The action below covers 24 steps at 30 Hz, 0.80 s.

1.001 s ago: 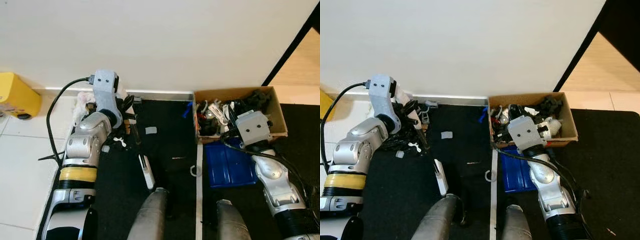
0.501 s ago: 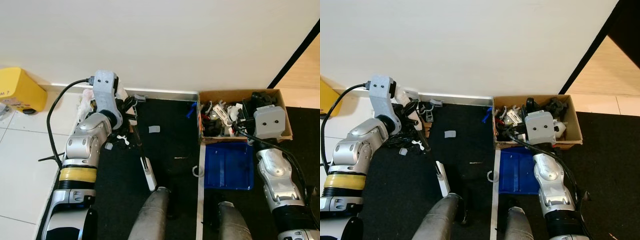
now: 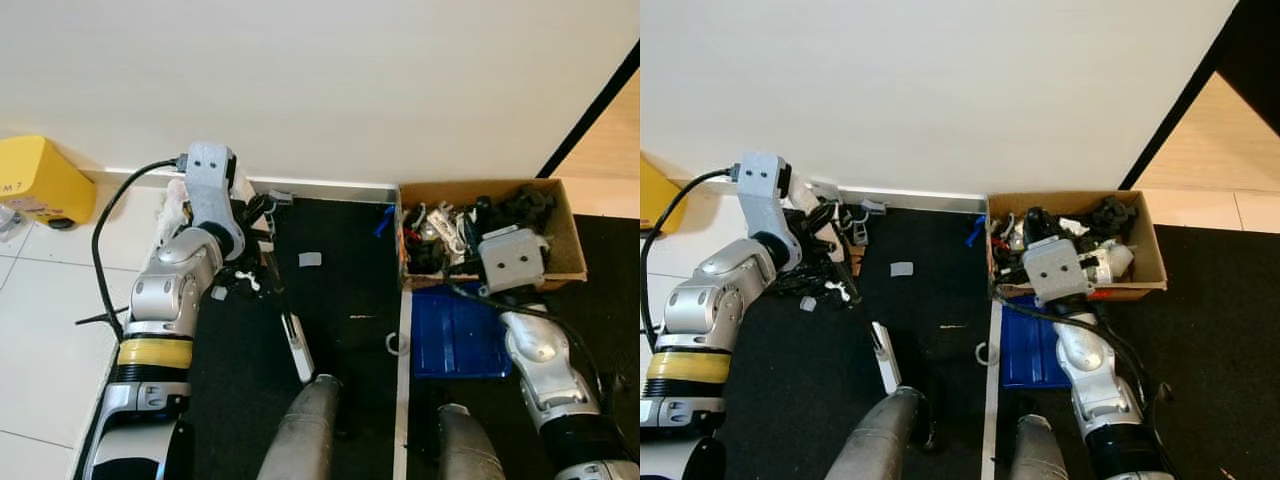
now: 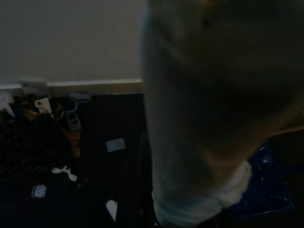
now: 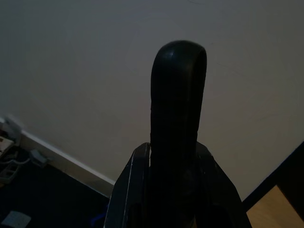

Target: Sweep floor

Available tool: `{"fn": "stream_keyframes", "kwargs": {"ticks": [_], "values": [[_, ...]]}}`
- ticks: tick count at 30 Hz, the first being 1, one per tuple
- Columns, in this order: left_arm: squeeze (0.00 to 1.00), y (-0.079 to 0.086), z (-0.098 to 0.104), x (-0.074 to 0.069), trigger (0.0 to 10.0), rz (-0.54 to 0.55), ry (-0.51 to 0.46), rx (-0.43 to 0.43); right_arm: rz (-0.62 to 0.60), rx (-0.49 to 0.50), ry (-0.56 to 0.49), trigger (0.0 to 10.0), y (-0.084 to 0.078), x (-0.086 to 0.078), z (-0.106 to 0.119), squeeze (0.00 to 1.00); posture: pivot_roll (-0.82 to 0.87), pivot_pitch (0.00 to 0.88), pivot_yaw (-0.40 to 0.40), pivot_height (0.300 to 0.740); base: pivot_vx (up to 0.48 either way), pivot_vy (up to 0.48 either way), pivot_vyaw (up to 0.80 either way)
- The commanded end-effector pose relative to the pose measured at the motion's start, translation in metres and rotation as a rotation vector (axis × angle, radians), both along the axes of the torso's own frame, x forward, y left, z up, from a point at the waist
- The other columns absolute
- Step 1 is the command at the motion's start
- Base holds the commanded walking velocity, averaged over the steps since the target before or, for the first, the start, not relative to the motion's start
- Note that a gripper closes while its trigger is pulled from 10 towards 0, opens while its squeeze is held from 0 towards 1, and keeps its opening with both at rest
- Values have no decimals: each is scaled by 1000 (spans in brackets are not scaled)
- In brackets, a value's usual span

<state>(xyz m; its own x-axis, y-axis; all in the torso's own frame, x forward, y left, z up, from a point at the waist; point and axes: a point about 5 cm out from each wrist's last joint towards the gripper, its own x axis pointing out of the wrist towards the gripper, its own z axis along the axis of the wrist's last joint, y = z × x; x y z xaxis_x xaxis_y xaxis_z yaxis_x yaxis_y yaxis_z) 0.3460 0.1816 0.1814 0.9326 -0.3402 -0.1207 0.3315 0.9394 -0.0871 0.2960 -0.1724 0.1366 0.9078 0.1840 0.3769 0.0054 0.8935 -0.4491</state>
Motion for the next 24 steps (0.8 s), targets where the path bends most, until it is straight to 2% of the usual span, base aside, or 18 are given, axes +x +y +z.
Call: {"fn": "stream_keyframes", "kwargs": {"ticks": [1, 4, 9, 12, 13, 15, 18, 24], "values": [[0, 3, -2, -3, 10000, 11, 7, -1, 44, -22, -15, 10000, 12, -8, -3, 0, 148, 269, 151, 740, 0, 0, 0], [0, 1, -3, -3, 10000, 6, 13, -8, -24, 33, 18, 10000, 15, -12, -17, 0, 147, 266, 149, 740, 0, 0, 0], [0, 0, -4, -4, 10000, 6, 13, -9, -73, 67, 63, 10000, 16, -17, -31, 0, 146, 265, 145, 740, 0, 0, 0], [0, 0, -7, -3, 10000, 7, 16, -4, -151, 171, 112, 10000, 9, -22, -43, 0, 144, 264, 144, 740, 0, 0, 0], [0, 0, -7, -3, 10000, 7, 16, -4, -151, 171, 112, 10000, 9, -22, -43, 0, 144, 264, 144, 740, 0, 0, 0], [0, -1, -7, -3, 10000, 6, 17, -3, -187, 235, 123, 10000, 3, -23, -45, 0, 143, 264, 144, 740, 0, 0, 0], [0, -1, -8, -3, 10000, 3, 20, -2, -173, 245, 62, 10000, 1, -24, -29, 0, 144, 262, 144, 740, 0, 0, 0], [0, -1, -9, -3, 10000, 2, 25, -2, -106, 188, -20, 10000, 1, -21, -4, 0, 132, 258, 141, 740, 0, 0, 0]]}}
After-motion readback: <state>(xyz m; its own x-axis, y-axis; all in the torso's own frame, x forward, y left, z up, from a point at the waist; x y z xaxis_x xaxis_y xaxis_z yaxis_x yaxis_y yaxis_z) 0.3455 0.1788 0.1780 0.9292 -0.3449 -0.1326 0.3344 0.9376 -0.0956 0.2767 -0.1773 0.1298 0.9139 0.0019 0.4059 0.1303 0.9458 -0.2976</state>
